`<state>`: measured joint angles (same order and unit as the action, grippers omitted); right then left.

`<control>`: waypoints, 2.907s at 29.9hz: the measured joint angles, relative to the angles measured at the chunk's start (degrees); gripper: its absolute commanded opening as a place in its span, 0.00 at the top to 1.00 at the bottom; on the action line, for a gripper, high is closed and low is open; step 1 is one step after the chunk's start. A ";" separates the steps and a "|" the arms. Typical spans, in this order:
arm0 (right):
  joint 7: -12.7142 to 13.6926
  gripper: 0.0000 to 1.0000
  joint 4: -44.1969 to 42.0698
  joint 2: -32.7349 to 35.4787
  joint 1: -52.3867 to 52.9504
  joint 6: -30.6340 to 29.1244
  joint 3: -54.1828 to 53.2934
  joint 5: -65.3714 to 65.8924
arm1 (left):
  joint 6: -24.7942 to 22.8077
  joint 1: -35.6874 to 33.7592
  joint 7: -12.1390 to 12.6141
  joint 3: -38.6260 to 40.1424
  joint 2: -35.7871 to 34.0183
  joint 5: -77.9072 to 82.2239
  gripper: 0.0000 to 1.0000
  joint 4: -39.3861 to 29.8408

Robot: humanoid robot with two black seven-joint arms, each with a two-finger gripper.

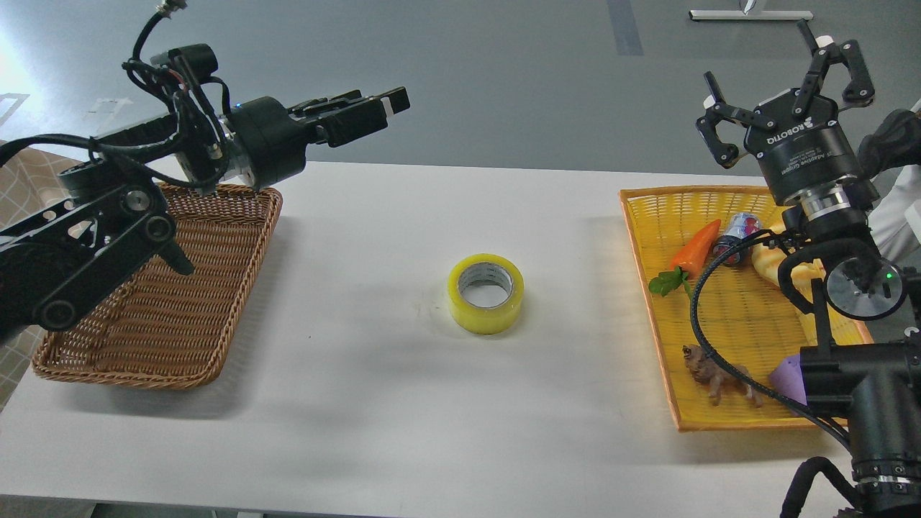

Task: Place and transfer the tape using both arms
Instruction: 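Reach the left gripper over to the tape roll on the table, then grip the tape roll's rim with the left gripper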

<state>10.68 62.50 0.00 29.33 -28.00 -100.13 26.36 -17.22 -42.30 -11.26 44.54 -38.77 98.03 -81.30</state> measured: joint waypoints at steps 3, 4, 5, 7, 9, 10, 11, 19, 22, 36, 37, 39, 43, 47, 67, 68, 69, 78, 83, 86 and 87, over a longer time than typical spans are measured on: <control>0.00 0.02 -0.01 0.00 -0.01 0.00 -0.05 0.00 | -1.21 -1.69 0.10 -1.73 0.09 4.61 0.02 0.04; 0.00 0.02 -0.01 0.00 -0.03 0.00 -0.05 0.01 | -1.60 -2.41 0.12 -2.31 0.16 5.51 0.02 0.07; 0.00 0.02 -0.01 0.00 -0.08 0.00 -0.06 0.00 | -1.96 -3.38 0.15 -3.17 0.21 6.26 0.02 0.17; -0.02 0.02 -0.01 0.00 -0.12 0.00 -0.07 0.00 | -2.31 -5.31 0.16 -5.20 0.26 7.33 0.02 0.40; -0.05 0.02 -0.05 0.00 -0.17 0.00 -0.07 0.01 | -2.43 -7.12 0.17 -7.70 0.31 9.13 0.02 0.54; -0.05 0.02 -0.07 0.00 -0.19 0.00 -0.07 0.01 | -2.45 -7.70 0.16 -8.64 0.34 10.07 0.02 0.57; -0.05 0.02 -0.07 0.00 -0.22 0.00 -0.07 0.01 | -2.46 -8.30 0.18 -9.70 0.35 11.36 0.02 0.64; -0.05 0.02 -0.67 0.00 -0.46 0.00 0.00 0.01 | -3.25 -9.04 0.26 -14.34 0.73 20.33 0.02 1.16; -0.05 0.02 -0.81 0.00 -0.88 0.00 0.06 0.01 | -3.94 -9.25 0.41 -16.40 1.01 21.38 0.02 1.84; -1.73 0.02 -2.93 0.00 -2.25 0.00 0.06 0.01 | -7.23 -9.51 3.69 -18.25 11.69 21.51 0.02 9.11; -1.98 0.02 -3.36 0.00 -2.51 0.00 0.04 0.01 | -7.80 -9.54 4.00 -18.25 12.35 21.45 0.02 9.51; -2.28 0.02 -3.99 0.00 -2.90 0.00 0.02 0.01 | -8.48 -9.54 4.22 -18.27 13.44 21.43 0.02 10.25; -2.83 0.02 -5.44 0.00 -3.56 0.00 -0.03 0.01 | -9.22 -9.54 4.40 -18.33 14.90 21.44 0.02 12.64; -3.47 0.02 -5.79 0.00 -3.88 0.00 -0.04 0.01 | -9.84 -9.54 4.45 -18.39 16.38 21.63 0.02 13.32; -3.58 0.02 -6.22 0.00 -4.79 0.00 0.01 0.01 | -10.78 -10.77 13.53 -21.78 28.34 21.30 0.02 20.69; -3.57 0.02 -6.30 0.00 -4.80 0.00 -0.01 0.01 | -10.78 -10.77 13.85 -21.78 28.58 21.28 0.02 21.49; -3.57 0.02 -6.37 0.00 -4.81 0.00 -0.03 0.01 | -10.78 -10.70 14.07 -21.78 28.73 21.27 0.02 22.12; -3.57 0.02 -6.51 0.00 -5.06 0.00 -0.07 0.01 | -10.78 -9.66 14.54 -23.74 29.69 21.20 0.02 24.04; -3.57 0.02 -6.51 0.00 -5.25 0.00 -0.07 0.01 | -10.78 -9.27 14.98 -25.69 29.68 21.07 0.02 24.23; -3.57 0.02 -6.51 0.00 -5.55 0.00 -0.06 0.01 | -10.78 -8.81 15.46 -25.80 29.71 21.05 0.03 24.76; -3.57 0.02 -6.51 0.00 -5.63 0.00 -0.07 0.01 | -10.78 -8.72 15.62 -25.81 29.72 21.06 0.03 25.18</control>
<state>7.12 55.98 0.00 23.70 -28.00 -100.20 26.37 -28.00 -51.02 4.37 18.73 -9.05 119.09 -56.12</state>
